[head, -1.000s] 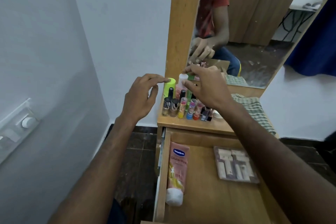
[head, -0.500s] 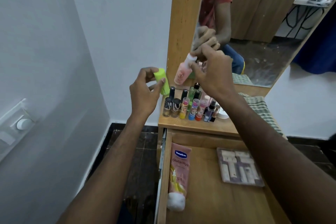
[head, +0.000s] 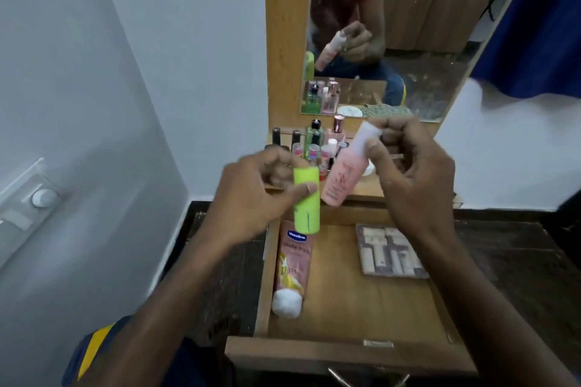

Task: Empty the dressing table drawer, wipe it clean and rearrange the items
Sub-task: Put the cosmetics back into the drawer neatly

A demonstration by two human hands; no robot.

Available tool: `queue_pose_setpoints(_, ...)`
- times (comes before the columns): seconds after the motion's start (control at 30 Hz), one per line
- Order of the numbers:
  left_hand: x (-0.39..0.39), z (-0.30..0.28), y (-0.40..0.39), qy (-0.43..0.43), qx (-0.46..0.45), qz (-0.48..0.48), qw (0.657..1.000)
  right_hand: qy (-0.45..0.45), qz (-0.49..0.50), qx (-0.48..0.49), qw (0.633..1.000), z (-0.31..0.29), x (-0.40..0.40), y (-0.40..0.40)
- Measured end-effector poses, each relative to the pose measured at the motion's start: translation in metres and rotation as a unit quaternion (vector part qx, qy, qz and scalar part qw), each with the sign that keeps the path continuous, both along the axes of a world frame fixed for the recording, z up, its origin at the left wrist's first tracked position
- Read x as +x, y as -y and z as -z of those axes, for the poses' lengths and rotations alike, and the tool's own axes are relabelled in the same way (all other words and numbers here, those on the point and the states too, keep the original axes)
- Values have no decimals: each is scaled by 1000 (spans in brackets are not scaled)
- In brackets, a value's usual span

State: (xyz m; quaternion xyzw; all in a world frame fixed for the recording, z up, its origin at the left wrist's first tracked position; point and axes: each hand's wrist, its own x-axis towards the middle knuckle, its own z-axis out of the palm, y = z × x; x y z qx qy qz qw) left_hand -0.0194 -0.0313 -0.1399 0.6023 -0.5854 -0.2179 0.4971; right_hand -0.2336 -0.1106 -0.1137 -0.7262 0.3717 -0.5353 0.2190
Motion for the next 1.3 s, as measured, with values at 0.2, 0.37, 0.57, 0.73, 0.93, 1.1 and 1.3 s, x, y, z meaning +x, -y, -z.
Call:
queue_pose_setpoints(0.2,-28,53,8,41,146,7,988,-155,-35,148,976,64,-28,0)
queue_pose_setpoints(0.37,-37,82,35,129,192,25,973,-342,-60,257,902,94,-22,25)
queue_pose_setpoints(0.57,-42,102,63,160,188,12,969,-361,-63,262,893,110,-11,46)
queue_pose_setpoints(0.73,-46,109,62,228,140,4,964,-386,-64,209,896,120,-19,46)
queue_pose_setpoints(0.93,-40,101,51,271,175,93,942,-536,-163,118,820,102,-40,32)
queue_pose_setpoints(1.1,-36,102,43,321,228,133,910,-579,-173,125,787,115,-44,23)
queue_pose_setpoints(1.3,-41,105,47,297,214,103,925,-546,-147,125,815,124,-37,24)
